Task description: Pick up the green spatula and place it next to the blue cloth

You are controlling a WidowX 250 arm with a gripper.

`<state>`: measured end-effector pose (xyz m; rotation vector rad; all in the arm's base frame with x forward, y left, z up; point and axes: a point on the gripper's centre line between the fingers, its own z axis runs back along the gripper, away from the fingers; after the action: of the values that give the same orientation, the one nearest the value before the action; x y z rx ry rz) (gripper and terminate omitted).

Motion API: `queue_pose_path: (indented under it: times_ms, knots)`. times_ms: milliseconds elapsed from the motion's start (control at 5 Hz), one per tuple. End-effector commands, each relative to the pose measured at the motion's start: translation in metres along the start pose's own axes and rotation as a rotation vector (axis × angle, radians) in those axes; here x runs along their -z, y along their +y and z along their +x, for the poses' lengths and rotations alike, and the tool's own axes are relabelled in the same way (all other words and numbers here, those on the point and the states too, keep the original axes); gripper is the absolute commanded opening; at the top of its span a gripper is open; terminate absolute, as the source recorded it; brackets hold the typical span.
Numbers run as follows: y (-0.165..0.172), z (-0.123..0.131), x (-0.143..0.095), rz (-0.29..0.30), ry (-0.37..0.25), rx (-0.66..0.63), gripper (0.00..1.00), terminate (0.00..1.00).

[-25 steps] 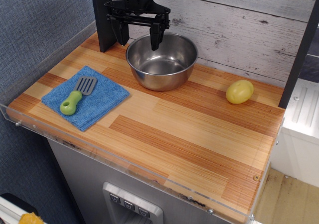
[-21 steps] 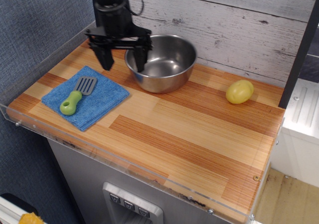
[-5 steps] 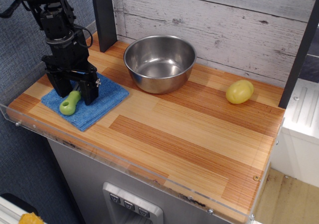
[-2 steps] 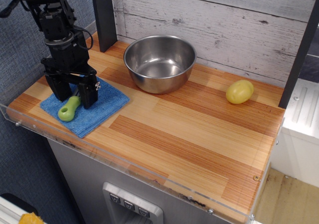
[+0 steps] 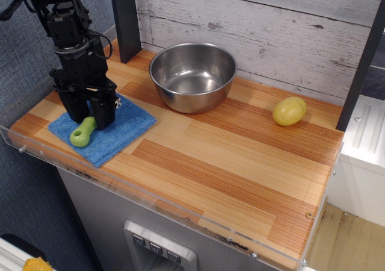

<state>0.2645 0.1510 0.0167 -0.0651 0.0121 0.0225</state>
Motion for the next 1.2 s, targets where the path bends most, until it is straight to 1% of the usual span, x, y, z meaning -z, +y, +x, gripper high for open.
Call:
queue_pose_path:
  times_ms: [0,200,400,600,800,1000]
  knots:
    - [0.007,0.005,-0.020,0.030,-0.059,-0.010,0.00,0.00]
    - [0.005,0.007,-0.021,0.029,-0.058,-0.007,0.00,0.00]
    - [-0.021,0.001,-0.052,0.069,-0.090,-0.098,0.00,0.00]
    - [-0.077,-0.010,-0.092,0.143,-0.142,-0.142,0.00,0.00]
    - [-0.125,-0.032,-0.101,0.110,-0.172,-0.026,0.00,0.00]
    - [-0.171,-0.037,-0.077,0.083,-0.078,0.057,0.00,0.00]
